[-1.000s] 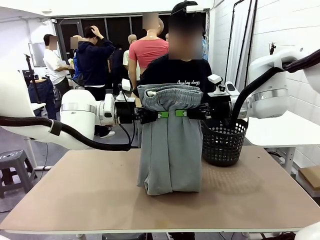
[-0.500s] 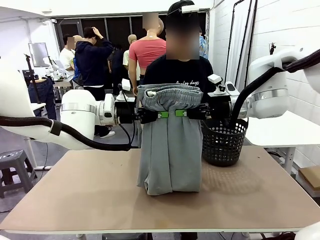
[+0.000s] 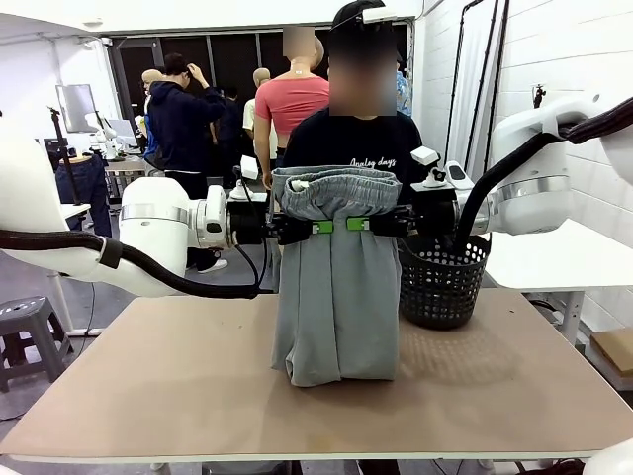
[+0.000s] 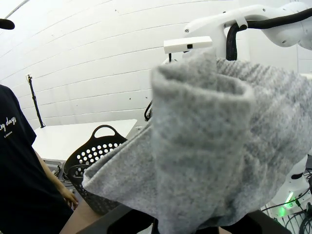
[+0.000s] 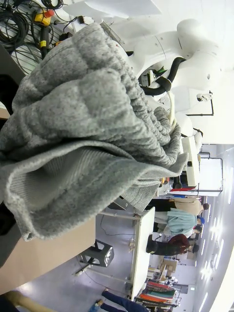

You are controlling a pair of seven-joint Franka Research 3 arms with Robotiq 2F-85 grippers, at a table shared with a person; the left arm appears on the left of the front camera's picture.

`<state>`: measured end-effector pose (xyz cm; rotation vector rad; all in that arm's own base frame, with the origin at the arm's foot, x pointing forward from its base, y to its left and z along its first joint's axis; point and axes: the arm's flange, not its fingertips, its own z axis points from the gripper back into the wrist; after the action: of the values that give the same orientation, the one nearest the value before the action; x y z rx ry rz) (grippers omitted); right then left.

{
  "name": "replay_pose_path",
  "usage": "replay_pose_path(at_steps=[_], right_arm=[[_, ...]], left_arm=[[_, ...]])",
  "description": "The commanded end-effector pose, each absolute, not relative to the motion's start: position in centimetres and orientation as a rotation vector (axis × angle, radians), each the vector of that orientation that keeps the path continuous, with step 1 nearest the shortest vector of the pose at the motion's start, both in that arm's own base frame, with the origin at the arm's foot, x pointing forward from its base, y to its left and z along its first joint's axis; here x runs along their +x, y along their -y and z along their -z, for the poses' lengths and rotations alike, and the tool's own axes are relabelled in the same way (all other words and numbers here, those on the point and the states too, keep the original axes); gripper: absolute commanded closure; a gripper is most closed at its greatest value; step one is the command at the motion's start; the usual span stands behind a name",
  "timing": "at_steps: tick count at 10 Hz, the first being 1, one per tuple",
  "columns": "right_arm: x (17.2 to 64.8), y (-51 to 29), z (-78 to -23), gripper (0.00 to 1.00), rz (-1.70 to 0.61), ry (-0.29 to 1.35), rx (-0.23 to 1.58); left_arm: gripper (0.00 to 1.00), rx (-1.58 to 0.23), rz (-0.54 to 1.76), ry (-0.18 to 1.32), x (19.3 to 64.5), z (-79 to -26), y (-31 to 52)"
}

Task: Fold the training pants.
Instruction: Fold the Training pants in half.

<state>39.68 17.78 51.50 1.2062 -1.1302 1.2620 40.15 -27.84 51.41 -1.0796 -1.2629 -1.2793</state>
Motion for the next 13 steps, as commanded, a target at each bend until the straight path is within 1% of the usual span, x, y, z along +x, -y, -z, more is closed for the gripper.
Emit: replay_pose_path(at_steps=[1,13], right_arm=[[39.54,-17.93,-51.61,1.00,-1.253,1.135,1.230],[39.54,-17.93,-51.61,1.00,-1.253,1.135,1.230]], left_arm=[[1.00,-1.073,1.280,1.275,39.97,-51.85,27.76],[1.00,-1.073,1.280,1.275,39.97,-51.85,27.76]])
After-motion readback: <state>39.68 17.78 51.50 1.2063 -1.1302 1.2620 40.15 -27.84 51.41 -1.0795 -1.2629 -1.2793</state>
